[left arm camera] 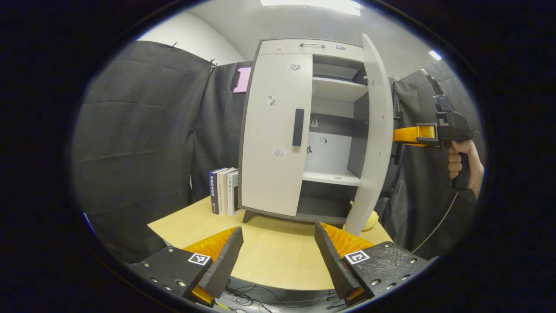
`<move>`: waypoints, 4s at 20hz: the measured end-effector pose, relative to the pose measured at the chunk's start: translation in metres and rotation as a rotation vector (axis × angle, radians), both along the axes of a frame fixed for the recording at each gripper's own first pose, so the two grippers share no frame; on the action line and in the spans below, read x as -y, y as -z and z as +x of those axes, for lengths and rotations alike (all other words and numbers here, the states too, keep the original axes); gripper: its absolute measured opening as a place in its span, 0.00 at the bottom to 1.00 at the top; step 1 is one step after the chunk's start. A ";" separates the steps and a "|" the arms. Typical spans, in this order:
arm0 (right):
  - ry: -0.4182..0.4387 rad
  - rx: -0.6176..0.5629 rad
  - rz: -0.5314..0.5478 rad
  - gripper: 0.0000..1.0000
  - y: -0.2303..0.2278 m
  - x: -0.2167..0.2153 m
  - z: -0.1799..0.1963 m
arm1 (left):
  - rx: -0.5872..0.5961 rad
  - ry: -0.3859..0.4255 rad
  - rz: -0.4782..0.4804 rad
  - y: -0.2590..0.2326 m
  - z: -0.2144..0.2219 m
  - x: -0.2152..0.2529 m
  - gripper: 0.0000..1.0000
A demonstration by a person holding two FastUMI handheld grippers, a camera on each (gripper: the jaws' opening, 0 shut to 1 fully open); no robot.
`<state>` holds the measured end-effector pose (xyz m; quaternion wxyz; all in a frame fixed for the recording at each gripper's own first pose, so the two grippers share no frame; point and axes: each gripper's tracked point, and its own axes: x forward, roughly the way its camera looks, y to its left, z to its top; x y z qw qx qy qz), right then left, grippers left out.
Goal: Open the right door of the double-door shoe cabinet with the right hand, and open the left door with the left hand.
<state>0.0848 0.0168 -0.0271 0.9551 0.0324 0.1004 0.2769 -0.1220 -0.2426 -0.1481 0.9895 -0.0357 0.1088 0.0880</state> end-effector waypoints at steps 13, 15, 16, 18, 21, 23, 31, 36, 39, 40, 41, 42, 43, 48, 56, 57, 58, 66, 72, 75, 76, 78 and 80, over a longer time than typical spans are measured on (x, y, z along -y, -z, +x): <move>0.198 -0.011 0.020 0.10 -0.002 0.035 0.011 | -0.019 0.095 0.023 -0.009 0.025 -0.010 0.95; 0.236 -0.040 0.020 0.06 0.001 0.038 0.009 | -0.014 0.115 0.034 -0.012 0.035 -0.019 0.96; 0.265 -0.051 0.029 0.06 0.001 0.040 0.008 | -0.010 0.118 0.042 -0.014 0.040 -0.027 0.96; 0.309 -0.067 0.027 0.06 0.002 0.042 0.005 | 0.005 0.136 0.043 -0.018 0.054 -0.041 0.95; 0.368 -0.081 0.009 0.06 0.006 0.049 -0.005 | 0.011 0.187 0.031 -0.017 0.075 -0.060 0.95; 0.406 -0.104 -0.010 0.06 0.010 0.052 -0.012 | 0.021 0.215 0.033 -0.018 0.094 -0.077 0.95; 0.695 -0.046 -0.043 0.00 -0.008 0.095 -0.043 | 0.110 0.402 -0.019 -0.062 0.169 -0.114 0.95; 0.926 0.055 -0.090 0.10 -0.021 0.150 -0.047 | 0.158 0.453 -0.094 -0.099 0.222 -0.100 0.95; 1.010 0.105 -0.125 0.03 -0.025 0.184 -0.036 | 0.190 0.448 -0.072 -0.119 0.258 -0.084 0.95; 1.008 0.084 -0.100 0.03 -0.021 0.186 -0.030 | 0.197 0.432 -0.048 -0.124 0.270 -0.080 0.95; 1.007 0.067 -0.089 0.03 -0.016 0.192 -0.024 | 0.198 0.420 -0.023 -0.128 0.282 -0.073 0.95; 0.996 0.064 -0.090 0.03 -0.014 0.196 -0.020 | 0.200 0.406 0.002 -0.133 0.294 -0.067 0.95; 1.001 0.056 -0.103 0.11 -0.008 0.206 -0.017 | 0.203 0.392 0.022 -0.138 0.305 -0.063 0.95; 0.964 0.046 -0.161 0.51 0.012 0.237 0.018 | 0.212 0.342 0.053 -0.154 0.353 -0.034 0.95; 0.913 0.044 -0.136 0.92 0.026 0.271 0.088 | 0.247 0.231 0.103 -0.164 0.405 -0.019 0.94; 0.908 0.044 -0.130 0.92 0.027 0.274 0.096 | 0.247 0.222 0.114 -0.163 0.409 -0.018 0.93; 0.905 0.046 -0.120 0.92 0.028 0.277 0.102 | 0.251 0.206 0.128 -0.165 0.411 -0.018 0.94; 0.852 0.004 -0.083 0.96 0.040 0.283 0.145 | 0.237 0.135 0.058 -0.161 0.428 -0.019 0.48; 0.831 -0.017 -0.094 0.96 0.045 0.278 0.156 | 0.235 0.130 0.029 -0.156 0.425 -0.017 0.27; 0.815 -0.029 -0.108 0.92 0.049 0.270 0.159 | 0.203 0.148 0.078 -0.154 0.426 -0.016 0.12; 0.808 -0.029 -0.106 0.92 0.047 0.267 0.160 | 0.205 0.153 0.067 -0.154 0.425 -0.017 0.11; 0.796 -0.032 -0.100 0.92 0.045 0.257 0.161 | 0.192 0.164 0.013 -0.152 0.422 -0.018 0.10; 0.790 -0.037 -0.106 0.92 0.047 0.249 0.159 | 0.181 0.179 0.026 -0.152 0.417 -0.019 0.10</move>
